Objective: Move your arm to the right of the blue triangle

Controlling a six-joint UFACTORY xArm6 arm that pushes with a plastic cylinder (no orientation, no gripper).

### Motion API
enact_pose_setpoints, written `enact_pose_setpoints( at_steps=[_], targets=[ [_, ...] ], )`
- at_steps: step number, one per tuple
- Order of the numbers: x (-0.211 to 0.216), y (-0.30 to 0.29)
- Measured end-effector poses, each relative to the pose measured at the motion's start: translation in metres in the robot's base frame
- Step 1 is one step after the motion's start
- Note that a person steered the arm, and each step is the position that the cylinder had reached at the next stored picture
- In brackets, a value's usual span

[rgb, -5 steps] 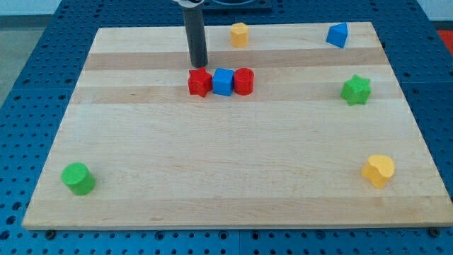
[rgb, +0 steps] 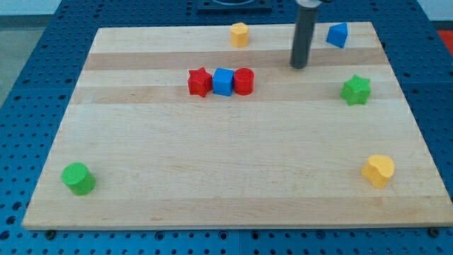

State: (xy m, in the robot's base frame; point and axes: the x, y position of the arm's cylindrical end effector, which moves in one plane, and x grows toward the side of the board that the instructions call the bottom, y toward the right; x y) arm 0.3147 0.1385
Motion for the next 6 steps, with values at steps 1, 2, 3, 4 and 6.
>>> enact_pose_setpoints(
  at_steps=[1,2,3,4,6],
  targets=[
    [0.000,0.049],
    [0.000,0.090],
    [-0.005,0.121],
    [-0.023,0.141],
    [-0.064,0.145]
  ],
)
